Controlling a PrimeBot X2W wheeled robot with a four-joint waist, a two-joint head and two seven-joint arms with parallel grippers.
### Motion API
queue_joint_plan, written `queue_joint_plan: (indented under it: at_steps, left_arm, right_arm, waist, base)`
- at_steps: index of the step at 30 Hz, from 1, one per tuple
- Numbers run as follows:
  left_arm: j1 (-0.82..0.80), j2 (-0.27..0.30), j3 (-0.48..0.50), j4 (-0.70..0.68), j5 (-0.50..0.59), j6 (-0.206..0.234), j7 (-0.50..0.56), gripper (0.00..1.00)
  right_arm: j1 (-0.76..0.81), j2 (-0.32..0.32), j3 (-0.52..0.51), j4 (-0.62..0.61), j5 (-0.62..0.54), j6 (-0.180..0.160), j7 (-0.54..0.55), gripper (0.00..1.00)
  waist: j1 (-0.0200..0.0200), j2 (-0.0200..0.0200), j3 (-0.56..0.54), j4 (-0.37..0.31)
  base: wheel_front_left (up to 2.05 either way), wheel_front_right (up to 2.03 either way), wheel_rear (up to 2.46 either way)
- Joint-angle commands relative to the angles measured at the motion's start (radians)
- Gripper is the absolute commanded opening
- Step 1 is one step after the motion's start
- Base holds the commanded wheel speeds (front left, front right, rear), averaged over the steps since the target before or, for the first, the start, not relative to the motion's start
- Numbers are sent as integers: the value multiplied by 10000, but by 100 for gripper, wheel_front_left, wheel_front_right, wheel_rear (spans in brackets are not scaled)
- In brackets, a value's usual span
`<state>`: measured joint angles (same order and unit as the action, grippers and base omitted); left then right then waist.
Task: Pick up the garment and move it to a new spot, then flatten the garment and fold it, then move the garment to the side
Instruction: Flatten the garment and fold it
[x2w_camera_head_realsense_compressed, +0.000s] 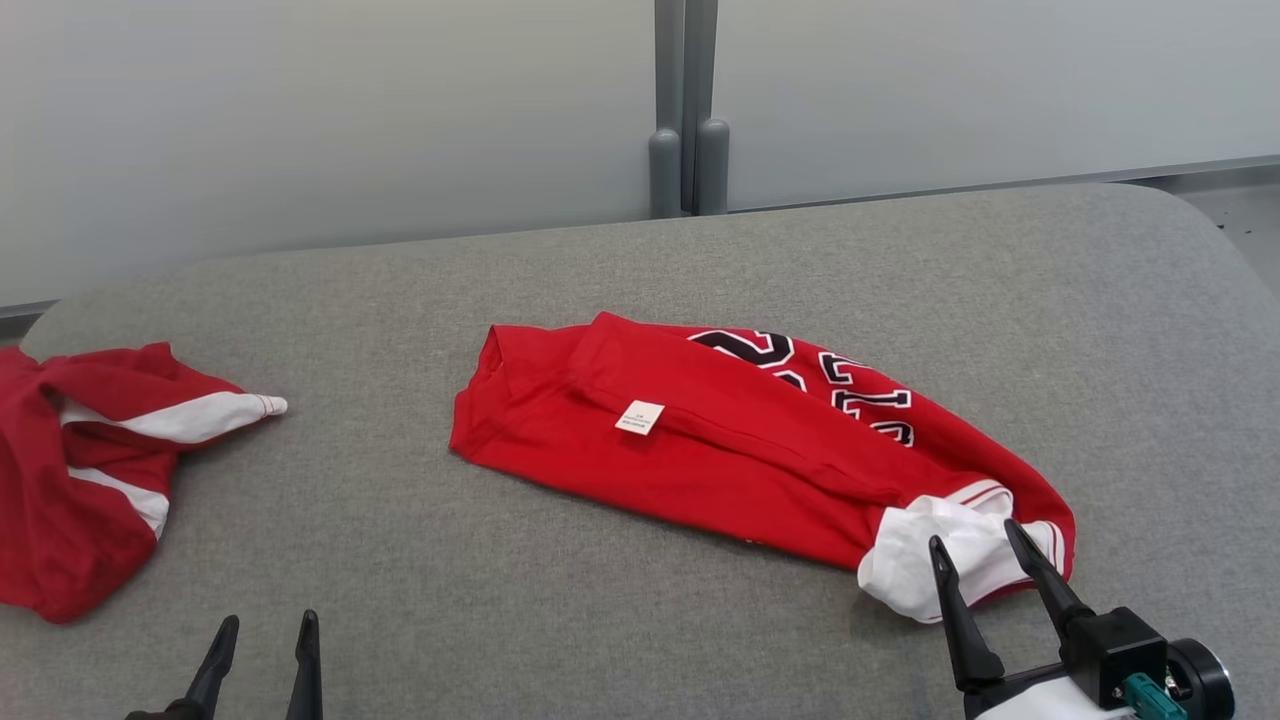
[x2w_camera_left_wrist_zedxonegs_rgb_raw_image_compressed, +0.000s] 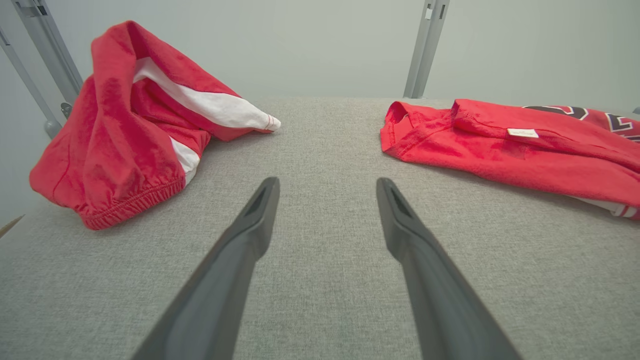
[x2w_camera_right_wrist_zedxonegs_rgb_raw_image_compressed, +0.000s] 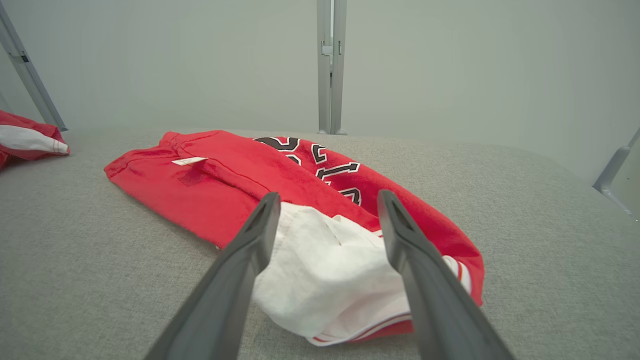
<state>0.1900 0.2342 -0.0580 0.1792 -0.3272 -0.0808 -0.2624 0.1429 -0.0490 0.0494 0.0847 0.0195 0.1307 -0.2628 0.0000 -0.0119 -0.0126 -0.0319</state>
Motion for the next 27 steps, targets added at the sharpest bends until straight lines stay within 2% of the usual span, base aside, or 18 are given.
queue_joint_plan:
  at_steps: [1, 8, 11, 15, 18, 22, 27]
  left_arm:
    - [-174, -95, 66, 19, 51, -76, -33, 100]
    - [-390, -281, 27, 30, 88, -243, -33, 100]
    - [-846, 0, -350, 105, 62, -347, 259, 100]
    - [-1911, 429, -849, -54, -347, -460, 1188, 100]
    - [-2862, 647, -1261, -313, -1504, -502, 2308, 100]
    - [-4240, 1444, -1861, -564, -3166, -504, 4569, 100]
    - [-5858, 2098, -2152, -662, -4521, -499, 7186, 100]
  right_arm:
    - [-84, -27, 17, 1, -59, 1, -31, 100]
    - [-224, -191, 387, 23, 266, 1, -31, 100]
    - [-512, -815, 983, 248, 592, -2, -31, 100]
    - [-1446, -2293, 2242, 365, 902, -2, 589, 100]
    - [-2254, -3443, 3163, -16, 1309, -2, 1501, 100]
    - [-3268, -4754, 4429, -589, 2083, -2, 2839, 100]
    - [-4051, -5889, 5843, -1346, 3191, -2, 3981, 100]
  waist:
    - [0, 119, 20, -13]
    - [0, 119, 156, -76]
    - [0, 119, 283, -51]
    - [0, 119, 649, -32]
    - [0, 119, 1050, -78]
    - [0, 119, 1475, -178]
    - [0, 119, 1877, -399]
  base:
    - [0, 0, 0]
    - [0, 0, 0]
    - [0, 0, 0]
    - [0, 0, 0]
    - [0, 0, 0]
    - [0, 0, 0]
    - [0, 0, 0]
